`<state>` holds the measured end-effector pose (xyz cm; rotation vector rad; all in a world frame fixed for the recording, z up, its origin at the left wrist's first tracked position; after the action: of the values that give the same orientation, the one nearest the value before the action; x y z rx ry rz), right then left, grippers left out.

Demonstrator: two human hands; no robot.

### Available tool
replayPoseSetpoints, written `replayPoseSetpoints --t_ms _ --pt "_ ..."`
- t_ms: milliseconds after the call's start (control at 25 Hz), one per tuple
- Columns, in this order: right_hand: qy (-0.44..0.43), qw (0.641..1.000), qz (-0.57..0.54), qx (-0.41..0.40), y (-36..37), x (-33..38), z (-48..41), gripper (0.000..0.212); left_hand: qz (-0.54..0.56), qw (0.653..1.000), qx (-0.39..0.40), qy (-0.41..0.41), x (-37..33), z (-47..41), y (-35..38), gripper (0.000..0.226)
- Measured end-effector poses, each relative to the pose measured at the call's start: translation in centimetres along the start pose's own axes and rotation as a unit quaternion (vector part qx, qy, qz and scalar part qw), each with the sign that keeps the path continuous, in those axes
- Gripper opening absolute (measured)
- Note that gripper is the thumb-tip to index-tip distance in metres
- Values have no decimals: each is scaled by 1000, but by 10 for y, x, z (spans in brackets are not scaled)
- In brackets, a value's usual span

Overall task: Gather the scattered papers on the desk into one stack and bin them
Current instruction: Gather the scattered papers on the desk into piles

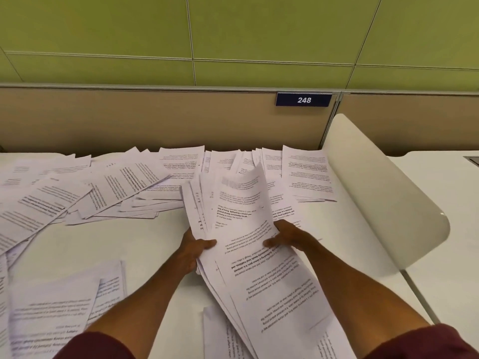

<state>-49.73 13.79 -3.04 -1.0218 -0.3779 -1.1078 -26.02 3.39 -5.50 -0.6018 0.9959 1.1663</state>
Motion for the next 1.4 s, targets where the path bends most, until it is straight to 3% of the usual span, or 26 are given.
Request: replayPoseSetpoints --t_ms 120,280,480,720,840,920,1040,1240,1320,1400 --pt "-52 990 -111 -73 -12 11 -2 76 20 1000 -7 11 -12 0 -7 53" --pt "-136 950 -280 -37 -24 43 -1 59 2 996 76 49 -49 3 -6 44" --pt "-207 923 -283 -159 -76 111 9 55 -6 980 47 193 -139 11 -6 36" --pt "-322 836 -332 -295 -124 198 40 38 24 929 -1 369 -247 38 0 30" --pt "-362 808 -346 -311 -132 215 45 36 20 915 -13 403 -275 43 -1 28" --pt "-368 809 -353 -293 -126 210 39 43 25 922 -21 386 -273 37 0 33" --pt "-333 850 -304 -272 -105 188 20 53 24 937 -56 343 -248 25 -5 32" --pt "-302 863 -292 -281 -90 164 3 35 48 943 -82 318 -237 18 -16 24" --pt "-286 862 -317 -273 -88 164 -1 22 76 939 -89 324 -238 18 -21 34" --pt "-275 856 -344 -270 -85 163 -5 17 81 941 -67 322 -230 15 -22 60"
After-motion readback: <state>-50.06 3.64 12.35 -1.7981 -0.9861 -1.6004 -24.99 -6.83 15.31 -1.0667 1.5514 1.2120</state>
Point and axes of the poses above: each hand's wrist, its own z-axis away from the middle knuckle, its own y-axis out of the palm, x = y × z, the point moved 8 cm from there along -z, towards the middle knuckle, and after that the axes turned 2 degrees about -x, right-handed, at the moved point
